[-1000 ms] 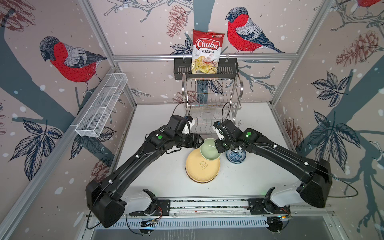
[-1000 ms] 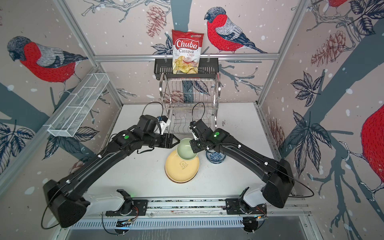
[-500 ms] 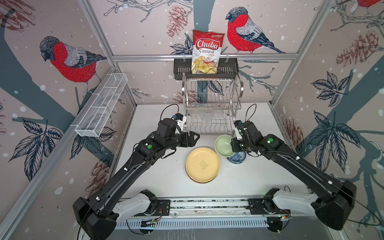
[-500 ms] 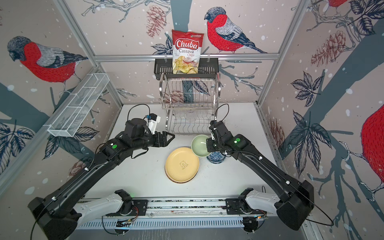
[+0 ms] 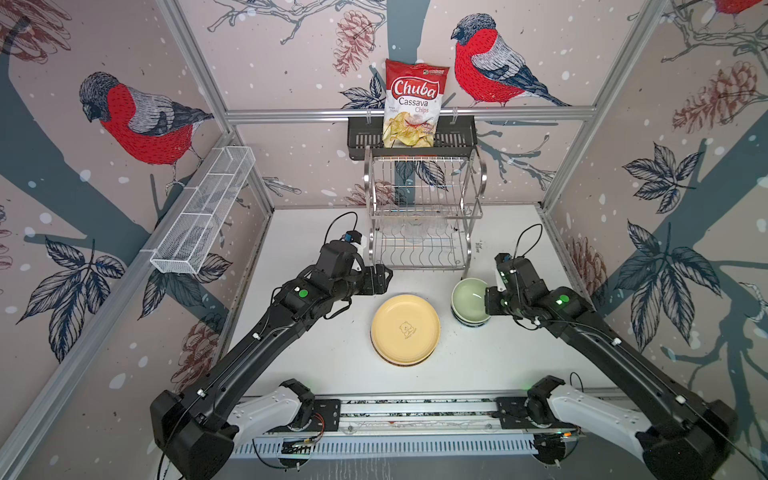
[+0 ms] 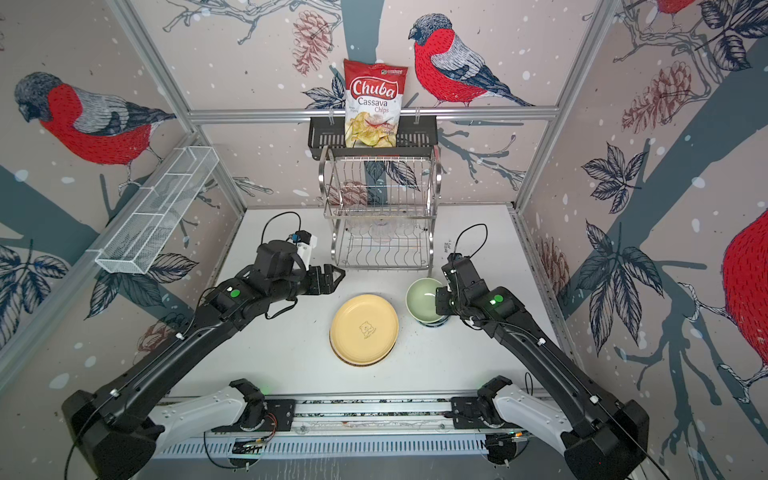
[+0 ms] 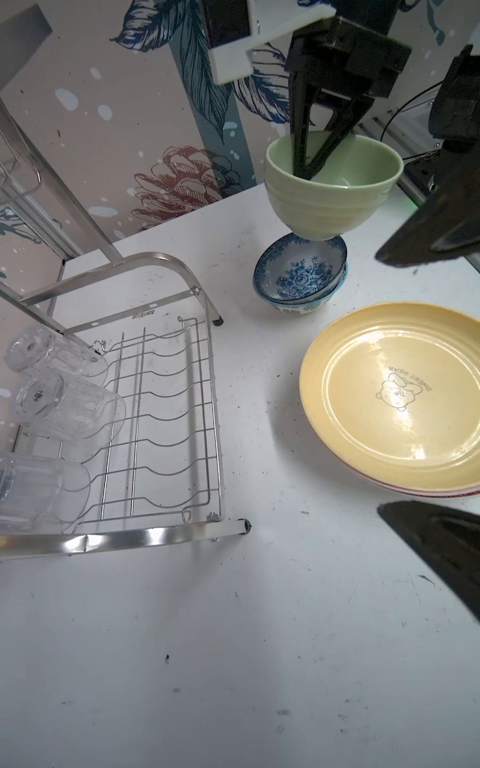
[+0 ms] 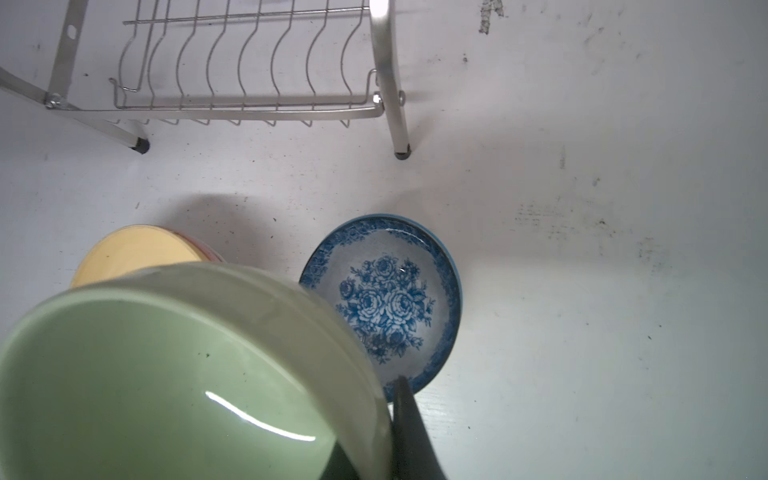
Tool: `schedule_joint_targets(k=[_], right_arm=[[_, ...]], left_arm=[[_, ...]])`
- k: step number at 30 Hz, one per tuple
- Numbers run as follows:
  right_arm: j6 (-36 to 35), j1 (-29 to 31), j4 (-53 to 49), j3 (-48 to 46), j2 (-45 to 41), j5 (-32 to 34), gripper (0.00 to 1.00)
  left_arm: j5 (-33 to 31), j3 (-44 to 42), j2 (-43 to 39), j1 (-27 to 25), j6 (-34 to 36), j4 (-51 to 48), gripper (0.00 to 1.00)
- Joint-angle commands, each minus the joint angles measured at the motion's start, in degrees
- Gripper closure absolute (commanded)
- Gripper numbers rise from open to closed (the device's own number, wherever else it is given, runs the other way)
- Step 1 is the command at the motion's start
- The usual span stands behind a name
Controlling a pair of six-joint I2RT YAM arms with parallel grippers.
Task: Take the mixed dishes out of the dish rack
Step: 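Lower the pale green bowl onto the blue-floral bowl with the right gripper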
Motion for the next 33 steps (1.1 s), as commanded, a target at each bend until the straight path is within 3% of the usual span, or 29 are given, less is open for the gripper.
schedule_joint_targets(k=[1,19,33], right_arm=[[-0.03,-0.75,3.41,-0.69,-0.19,-0.23,1.0],[-2.95,-7.52,9.7,-4.4,5.51,-7.21,1.0],[-1.68,-9.16,8.88,-6.6,10.19,-7.05,1.0]], left_arm=[[-1.44,-0.72,-0.29,0.08,0.59,0.45,0.13],[-2.04,-2.09,0.78,0.69,0.4,1.01,0.13],[-1.11,-1.99,2.01,1.0,0.57,1.1,0.12]])
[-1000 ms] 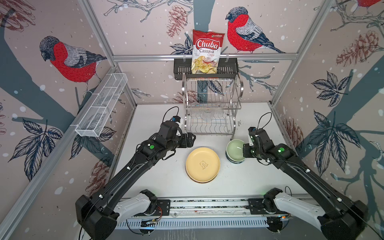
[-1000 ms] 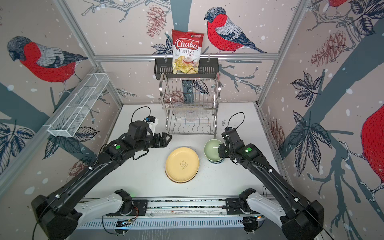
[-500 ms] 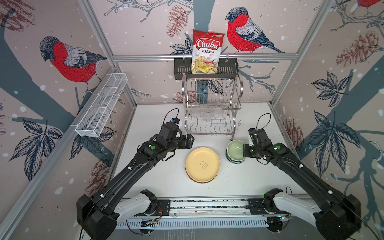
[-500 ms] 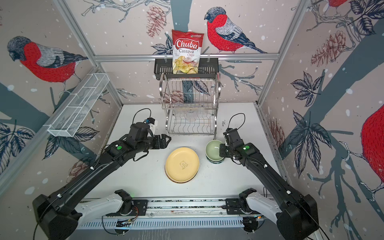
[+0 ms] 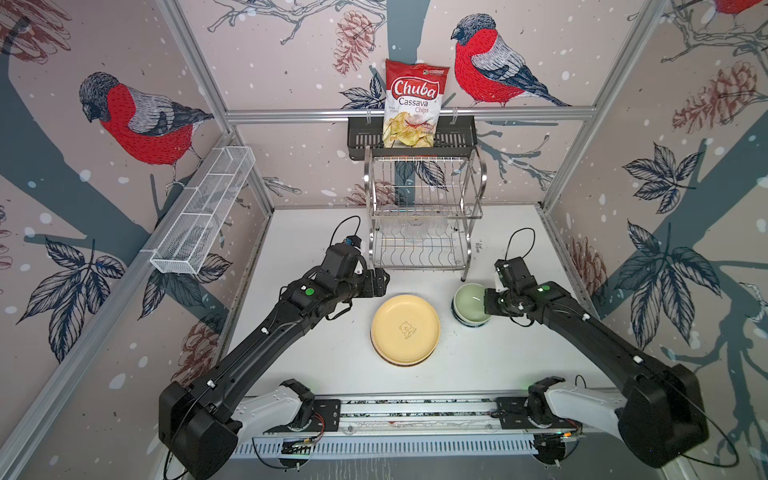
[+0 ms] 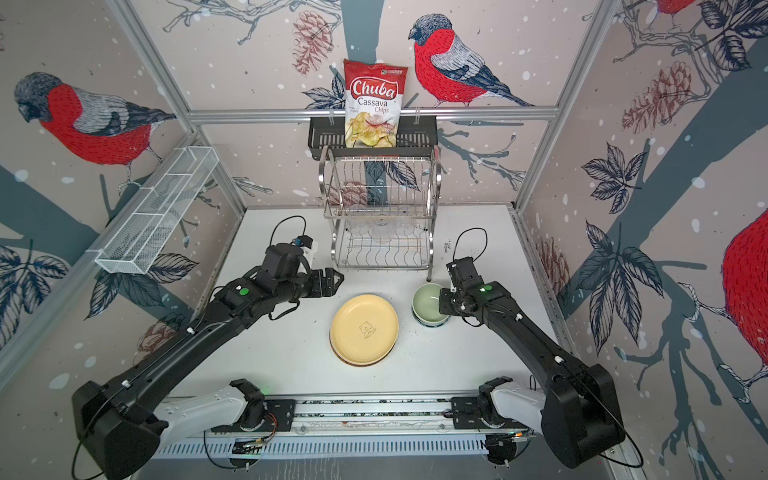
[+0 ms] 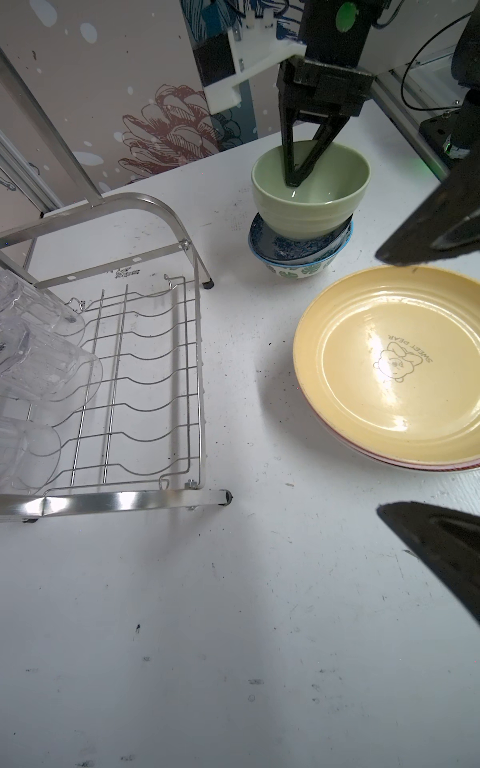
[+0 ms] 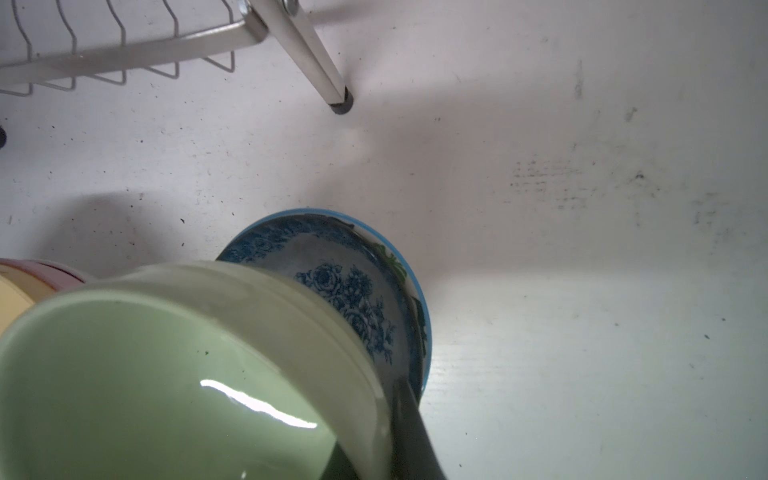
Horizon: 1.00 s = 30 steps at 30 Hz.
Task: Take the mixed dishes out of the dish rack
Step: 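Lower the pale green bowl onto the blue-floral bowl with the right gripper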
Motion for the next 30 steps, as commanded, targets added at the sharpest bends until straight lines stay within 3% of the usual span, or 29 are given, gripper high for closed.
schedule_joint_targets(k=[1,12,30], right_arm=[[0.51,-0.07,0.86,-0.17,0.47,-0.83,1.0],[0.77,-0.11,1.95,-0.27,2.67,0.31,0.98],[0.47,-0.71,2.34,-0.25,2.74,0.93,0.76]], left_arm=[[0.36,0.08,-0.01,0.21,0.56,1.02,0.12],[0.26,-0.63,-1.17,0.56,0.48,0.67,0.12],[-0.36,-2.82,-2.53,1.29,-0.02,0.58,0.12]])
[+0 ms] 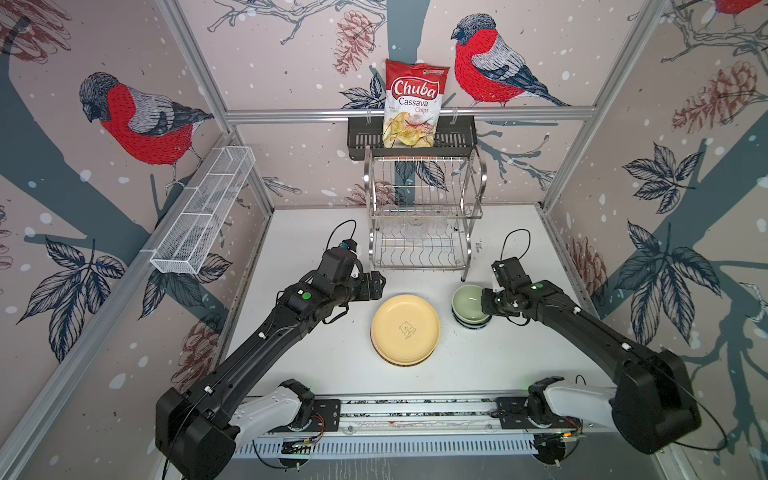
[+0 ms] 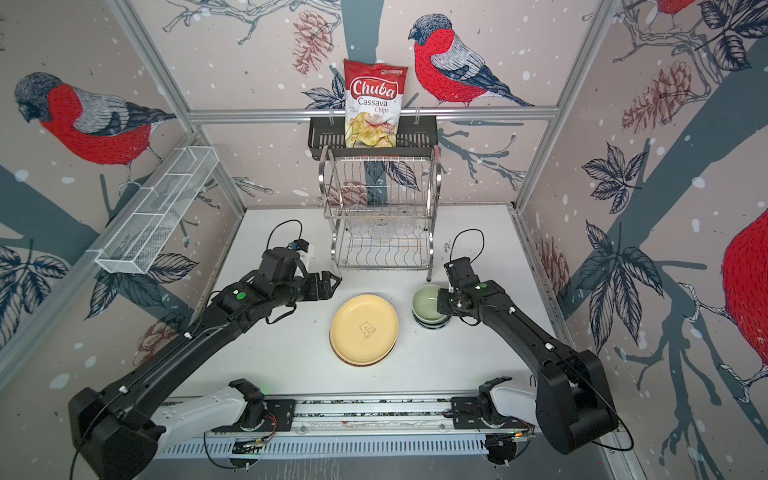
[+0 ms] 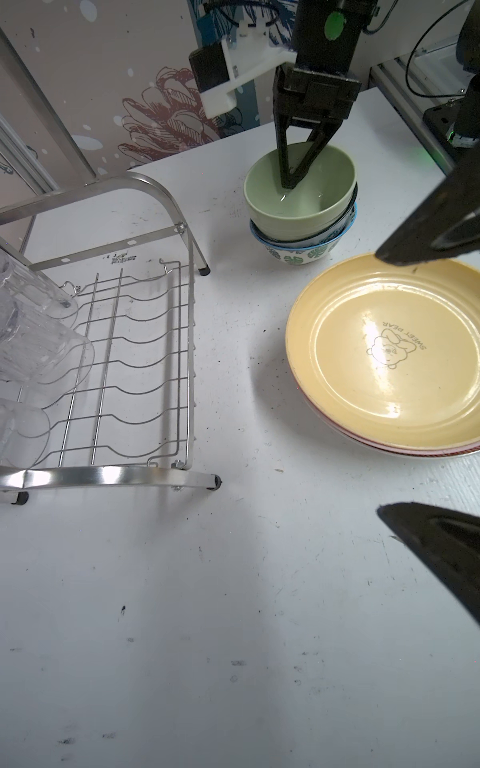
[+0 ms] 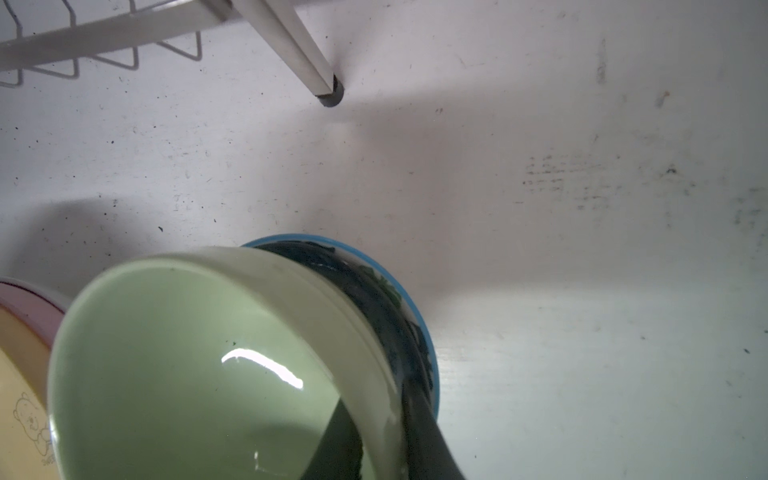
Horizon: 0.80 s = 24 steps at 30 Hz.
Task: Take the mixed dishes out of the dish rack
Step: 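Lower the pale green bowl onto the blue-floral bowl with the right gripper, then open the right gripper and lift it off the pale green bowl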
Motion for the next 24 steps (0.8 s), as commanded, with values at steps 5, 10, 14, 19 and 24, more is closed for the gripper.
schedule_joint_targets(k=[5,10,14,19,24], right_arm=[[0.15,-0.51,-1.06,0.98,-1.18,1.17,0.74],[0.06,-0.86,-2.54,2.47,-2.31,1.28,0.7],[0.08,-1.1,-3.39,3.2,-2.98,1.54,0.68],[0.33,-1.21,-4.28,3.58,-4.11,1.93,0.76],[0.59,-1.39,-4.21,2.95,-4.61,1.86,0.94]], left_arm=[[-0.1,-0.29,-0.34,0.26,-0.21,0.47,0.12],[-0.2,-0.31,-0.64,0.31,-0.18,0.25,0.12],[-0.25,-0.31,-0.65,0.31,-0.1,0.08,0.12],[-0.16,-0.54,-0.96,0.39,-0.14,-0.02,0.12],[-0.34,-0.71,-1.2,0.5,-0.19,0.03,0.12]])
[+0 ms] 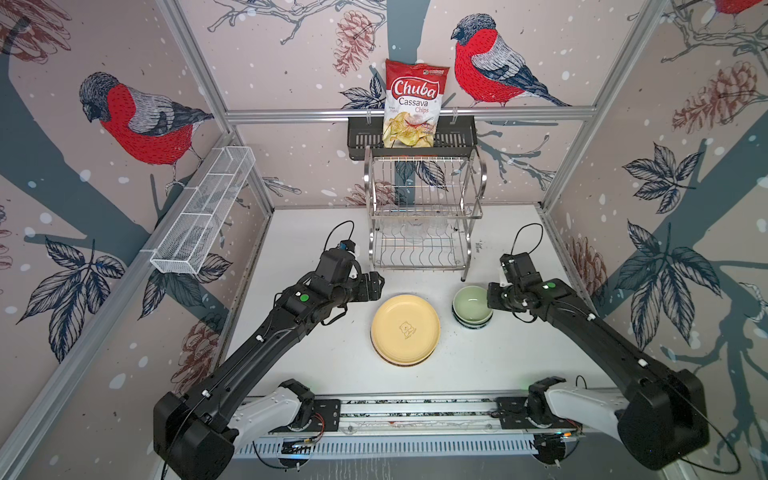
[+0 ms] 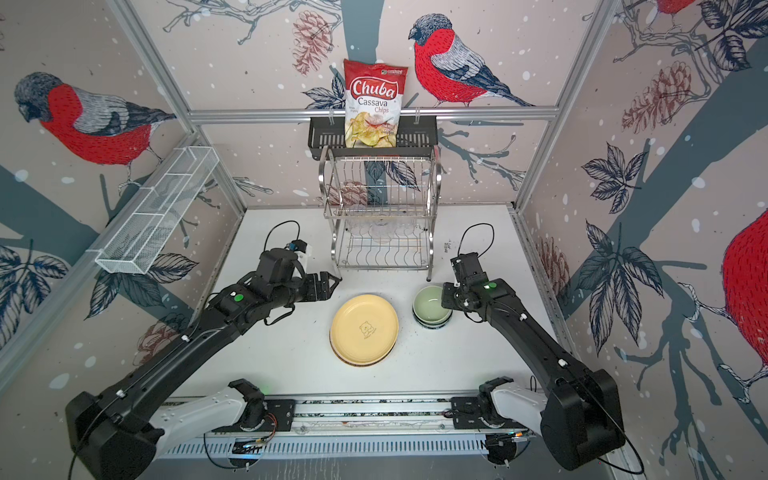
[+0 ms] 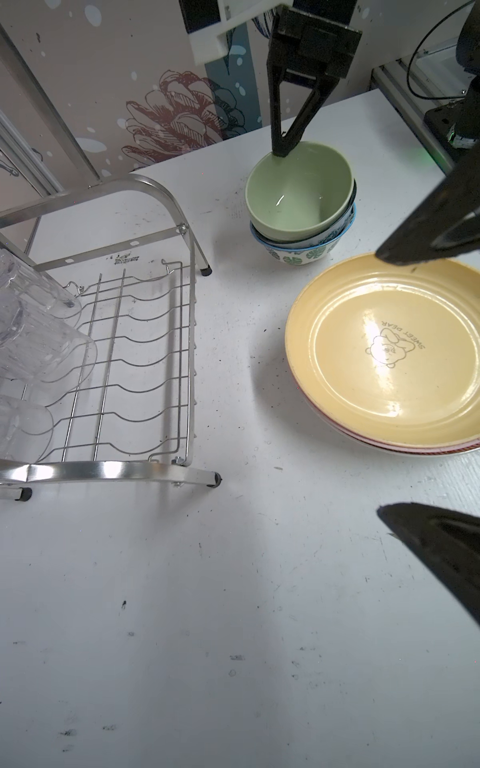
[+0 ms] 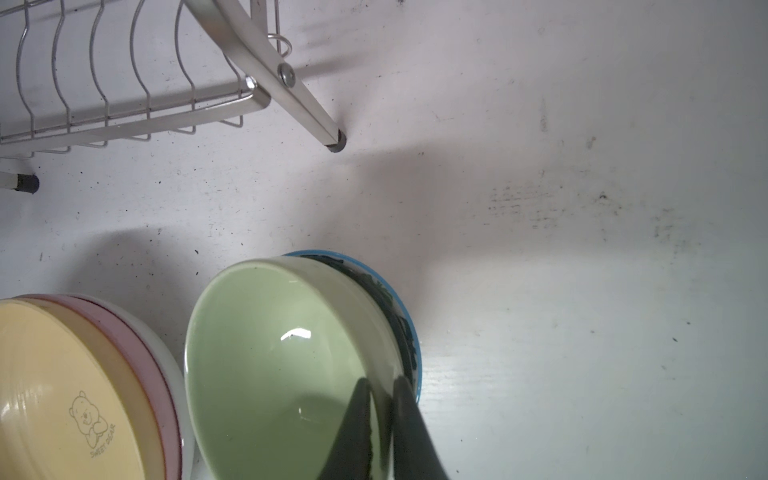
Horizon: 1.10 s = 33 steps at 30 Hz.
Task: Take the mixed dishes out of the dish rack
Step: 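Open the right gripper and lift it off the pale green bowl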
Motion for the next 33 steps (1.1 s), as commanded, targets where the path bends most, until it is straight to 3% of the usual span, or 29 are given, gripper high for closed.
schedule_joint_targets(k=[1,10,20,25,30,33], right_arm=[[0.65,0.01,-0.2,-0.57,0.0,0.35,0.96],[1.26,-0.07,1.13,-2.55,-0.07,-0.22,0.98],[0.08,-0.08,5.17,-1.44,-6.34,-3.86,0.85],[1.63,-0.01,10.05,-2.66,-11.31,-3.8,0.83],[4.2,1.54,19.36,-6.18,-16.14,-5.19,0.82],[3.86,7.16,25.05,-8.39,-18.77,2.81,0.79]], left_arm=[[-0.25,-0.18,-0.19,0.15,-0.17,0.16,0.12],[-0.44,-0.37,-0.24,0.24,-0.24,0.03,0.12],[-2.52,-2.71,0.94,0.64,-0.67,0.89,0.11],[-11.1,-2.91,0.43,0.71,-2.26,2.9,0.1],[-16.48,-7.24,-0.56,0.71,-3.67,14.01,0.1],[-18.45,-8.9,1.42,0.75,-3.02,19.72,0.11]])
